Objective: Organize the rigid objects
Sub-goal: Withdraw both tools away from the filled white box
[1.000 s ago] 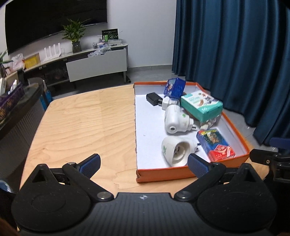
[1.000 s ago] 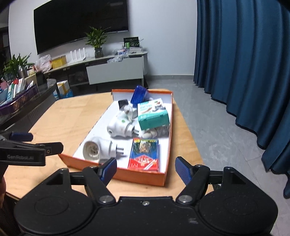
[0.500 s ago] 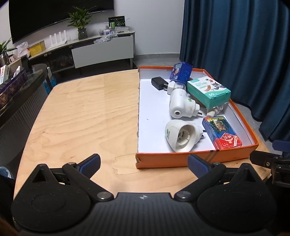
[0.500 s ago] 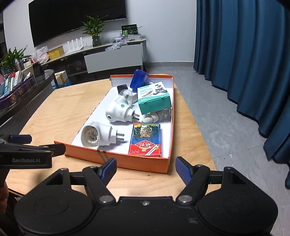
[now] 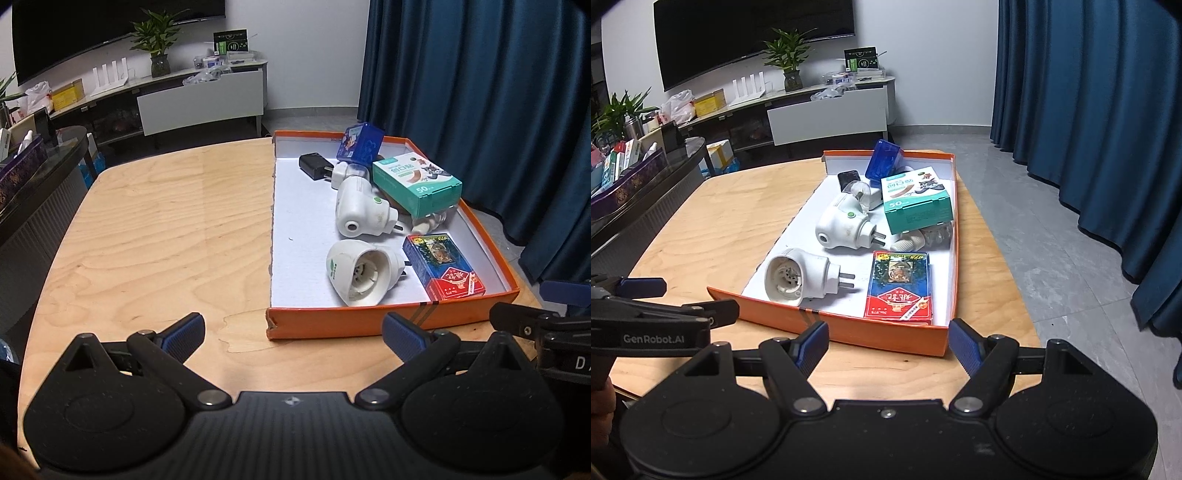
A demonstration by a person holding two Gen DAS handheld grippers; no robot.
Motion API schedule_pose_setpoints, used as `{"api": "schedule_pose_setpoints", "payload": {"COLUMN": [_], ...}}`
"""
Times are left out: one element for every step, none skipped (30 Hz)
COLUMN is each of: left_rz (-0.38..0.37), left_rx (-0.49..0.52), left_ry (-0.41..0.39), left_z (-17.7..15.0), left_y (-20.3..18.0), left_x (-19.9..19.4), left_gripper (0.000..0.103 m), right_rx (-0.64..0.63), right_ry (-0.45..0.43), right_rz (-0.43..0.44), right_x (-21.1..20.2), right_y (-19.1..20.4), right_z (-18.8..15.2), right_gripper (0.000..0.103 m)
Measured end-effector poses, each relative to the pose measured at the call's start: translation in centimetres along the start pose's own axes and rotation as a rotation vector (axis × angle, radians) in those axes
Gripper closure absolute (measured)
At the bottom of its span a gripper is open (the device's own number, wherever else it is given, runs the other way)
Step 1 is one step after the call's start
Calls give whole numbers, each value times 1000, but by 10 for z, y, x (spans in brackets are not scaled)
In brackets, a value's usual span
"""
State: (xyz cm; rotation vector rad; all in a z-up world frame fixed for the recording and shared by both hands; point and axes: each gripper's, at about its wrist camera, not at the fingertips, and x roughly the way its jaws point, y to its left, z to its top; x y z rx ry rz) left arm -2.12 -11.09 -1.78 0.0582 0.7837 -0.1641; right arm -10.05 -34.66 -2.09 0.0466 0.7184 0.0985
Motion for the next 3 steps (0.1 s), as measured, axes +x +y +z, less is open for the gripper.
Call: {"api": "schedule_pose_setpoints", "payload": {"left_rz": [-1, -2, -4], "left_rx": [-3, -5, -5], "left_ry": [3, 6, 8], "left_z": [0, 0, 0], "left_y": [0, 0, 0], "left_x": [0, 1, 2], "left_gripper": [0, 0, 0], "right_rx": [0, 0, 1], "right_ry": [0, 1, 2], "right_rz": [0, -2, -3], "right_x": [0, 0, 1], "right_y": [0, 0, 0], "right_z": [0, 0, 0], "right_gripper": [18, 18, 18]}}
